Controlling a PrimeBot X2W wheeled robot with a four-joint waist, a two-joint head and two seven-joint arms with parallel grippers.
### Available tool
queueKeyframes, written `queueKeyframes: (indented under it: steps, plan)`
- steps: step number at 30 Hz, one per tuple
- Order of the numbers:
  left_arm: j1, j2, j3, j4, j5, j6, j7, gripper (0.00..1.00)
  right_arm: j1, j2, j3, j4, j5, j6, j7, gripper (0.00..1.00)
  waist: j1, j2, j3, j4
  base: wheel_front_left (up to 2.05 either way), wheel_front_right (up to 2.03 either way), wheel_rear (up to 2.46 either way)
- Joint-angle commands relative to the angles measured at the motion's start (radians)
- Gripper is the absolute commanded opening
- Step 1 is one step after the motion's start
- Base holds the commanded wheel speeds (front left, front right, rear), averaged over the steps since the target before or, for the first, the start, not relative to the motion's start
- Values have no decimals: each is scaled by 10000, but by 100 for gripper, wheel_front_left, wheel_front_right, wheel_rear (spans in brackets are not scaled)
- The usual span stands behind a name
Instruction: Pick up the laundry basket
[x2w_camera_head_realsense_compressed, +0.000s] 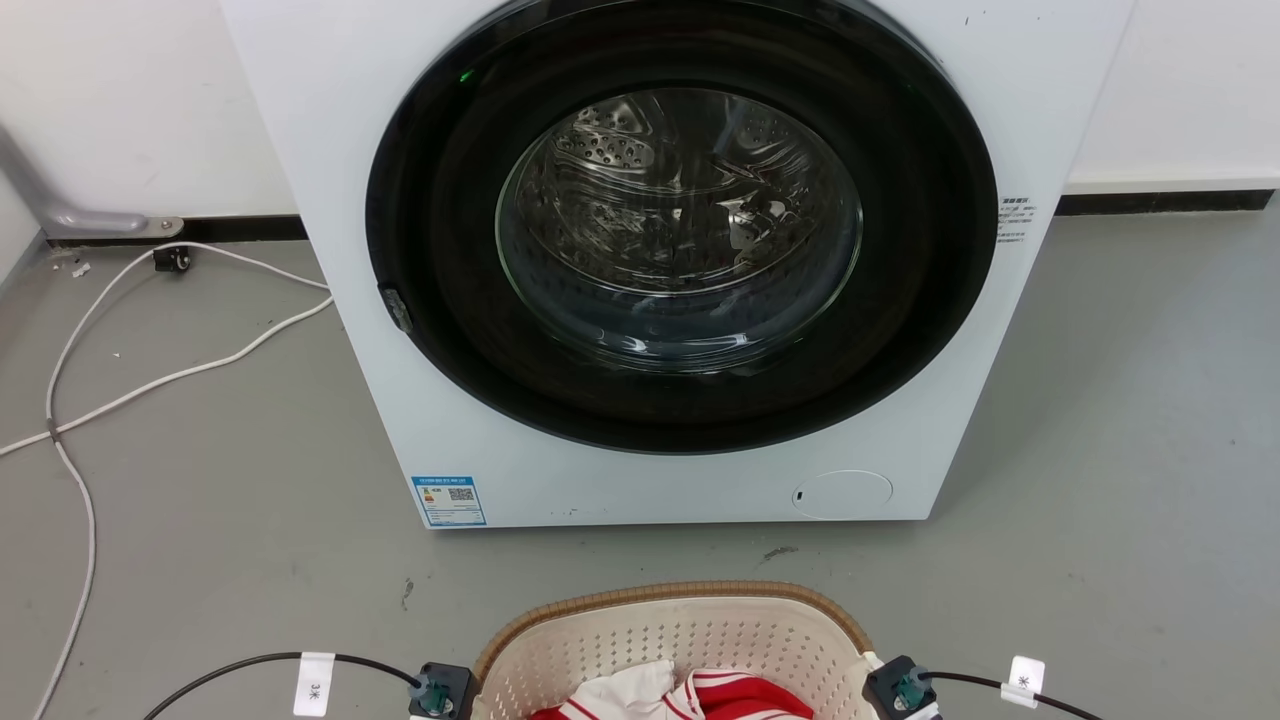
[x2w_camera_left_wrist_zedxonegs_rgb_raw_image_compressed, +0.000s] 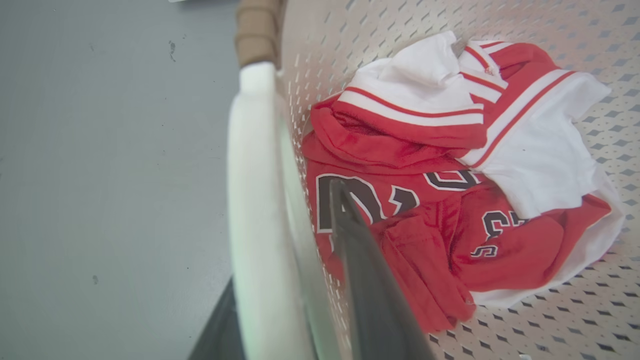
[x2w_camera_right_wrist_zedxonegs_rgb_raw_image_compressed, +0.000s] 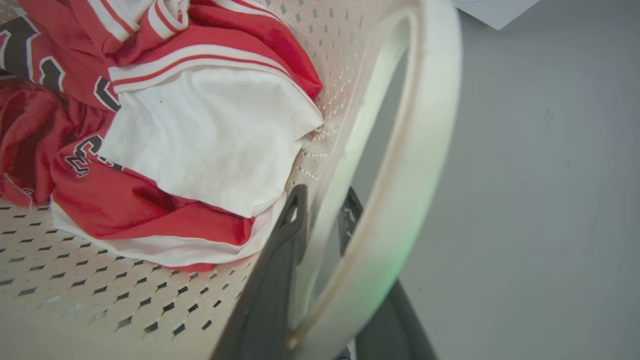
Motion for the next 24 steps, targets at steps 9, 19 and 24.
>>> queueKeyframes:
  steps: [9, 19, 24]
  plan:
    - [-152, 146, -340, 30, -251, -90, -165, 0, -38, -223, 315, 76, 195, -3, -50, 0, 0, -1, 6, -17, 0, 0, 0]
    - [-184, 167, -595, 85, -496, -90, -199, 0, -137, -255, 550, 78, 349, -3, -121, 0, 0, -1, 39, -50, 0, 0, 0]
    - [-223, 179, -724, 112, -609, -90, -245, 0, -159, -293, 620, 78, 441, -3, -115, 0, 0, -1, 46, -64, 0, 0, 0]
